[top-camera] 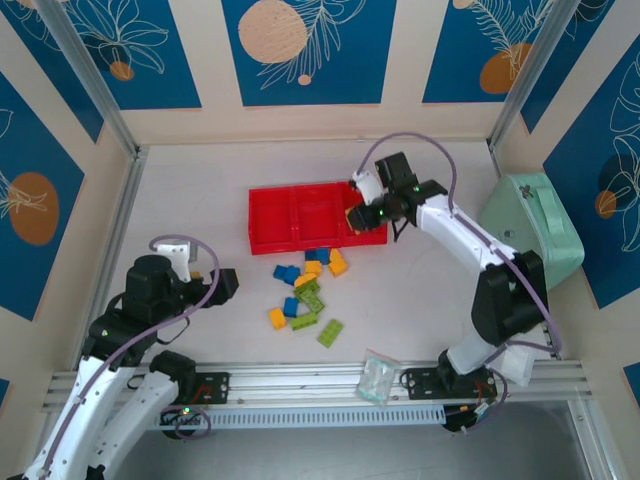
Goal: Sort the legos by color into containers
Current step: Place the lego in the container.
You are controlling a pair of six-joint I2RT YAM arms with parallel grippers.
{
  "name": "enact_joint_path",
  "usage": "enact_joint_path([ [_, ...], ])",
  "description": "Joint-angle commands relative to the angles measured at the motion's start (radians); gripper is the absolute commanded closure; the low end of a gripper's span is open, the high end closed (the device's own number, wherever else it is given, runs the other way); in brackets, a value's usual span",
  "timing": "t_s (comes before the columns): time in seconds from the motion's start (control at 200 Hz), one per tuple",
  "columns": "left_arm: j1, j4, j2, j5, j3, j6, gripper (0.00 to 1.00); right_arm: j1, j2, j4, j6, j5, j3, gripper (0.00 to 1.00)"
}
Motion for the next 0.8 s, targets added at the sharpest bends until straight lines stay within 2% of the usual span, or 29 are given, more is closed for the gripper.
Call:
enact_joint_path([
  [0.0,-0.005,-0.008,-0.011,-0.022,0.009,0.001,0.01,-0.049,0.14,-0.03,0.083,-0.052,0.119,0.88],
  [0.235,-0.005,-0.017,-0.024,-0.031,0.017,-0.005,0.01,-0.085,0.397,-0.075,0.124,-0.052,0.363,0.88],
  [0.335,-0.006,-0.035,-0.037,-0.058,0.039,-0.062,0.01,-0.09,0.468,-0.077,0.136,-0.056,0.414,0.87],
  [0.45,-0.007,-0.111,-0.098,-0.14,0.069,-0.144,0.01,-0.083,0.501,-0.073,0.152,-0.029,0.42,0.8],
  [0.485,-0.007,-0.108,-0.133,-0.131,0.064,-0.132,0.01,-0.081,0.501,-0.069,0.161,-0.025,0.413,0.76],
  [0.525,-0.007,-0.089,-0.176,-0.094,0.055,-0.117,0.01,-0.078,0.496,-0.06,0.173,-0.02,0.401,0.65],
  [0.6,-0.007,-0.027,-0.253,0.05,0.039,-0.032,0.01,-0.075,0.483,-0.061,0.204,-0.008,0.387,0.46],
  [0.705,-0.007,0.0,-0.309,0.13,0.023,-0.017,0.01,-0.053,0.461,-0.112,0.243,0.015,0.408,0.29],
  [0.795,-0.007,0.031,-0.284,0.208,0.011,-0.012,0.01,-0.022,0.411,-0.148,0.24,0.071,0.409,0.2],
])
